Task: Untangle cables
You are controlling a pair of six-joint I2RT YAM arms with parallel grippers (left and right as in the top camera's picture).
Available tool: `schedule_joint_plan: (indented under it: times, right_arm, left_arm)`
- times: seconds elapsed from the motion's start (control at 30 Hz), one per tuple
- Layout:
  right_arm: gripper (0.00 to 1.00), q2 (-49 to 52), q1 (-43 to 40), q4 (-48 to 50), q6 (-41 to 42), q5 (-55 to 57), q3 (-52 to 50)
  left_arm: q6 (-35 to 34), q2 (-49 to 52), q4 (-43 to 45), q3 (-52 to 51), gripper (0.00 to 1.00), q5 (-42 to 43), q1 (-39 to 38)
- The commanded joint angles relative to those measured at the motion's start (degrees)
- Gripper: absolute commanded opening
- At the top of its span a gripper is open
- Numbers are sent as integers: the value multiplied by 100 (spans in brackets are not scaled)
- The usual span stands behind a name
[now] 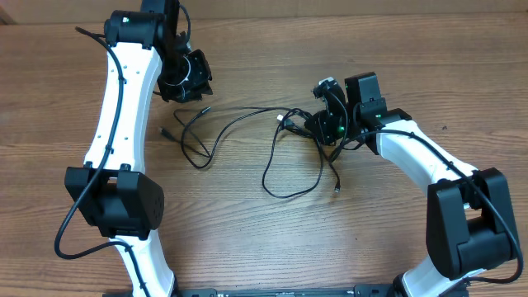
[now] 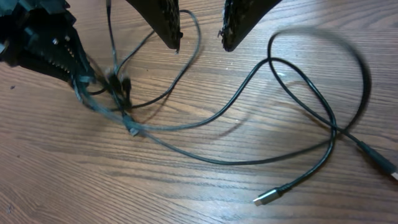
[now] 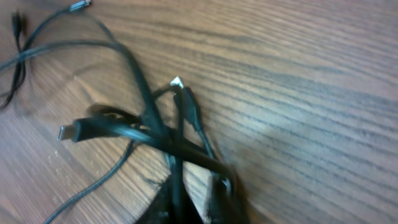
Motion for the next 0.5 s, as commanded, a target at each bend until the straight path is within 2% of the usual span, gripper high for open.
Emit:
schedule_joint_plan:
  times: [0.0, 0.17, 0.47]
  right_arm:
    - [5, -31, 44, 37, 4, -63, -22]
    - [4, -44, 44, -92, 212, -238, -4]
    - [4, -667, 0, -671, 522, -772, 568]
  left_arm:
    - [92, -203, -22, 151, 26, -79, -90]
    - [157, -203, -55, 151, 36, -79, -142]
    - [883, -203, -466, 151, 51, -72, -151]
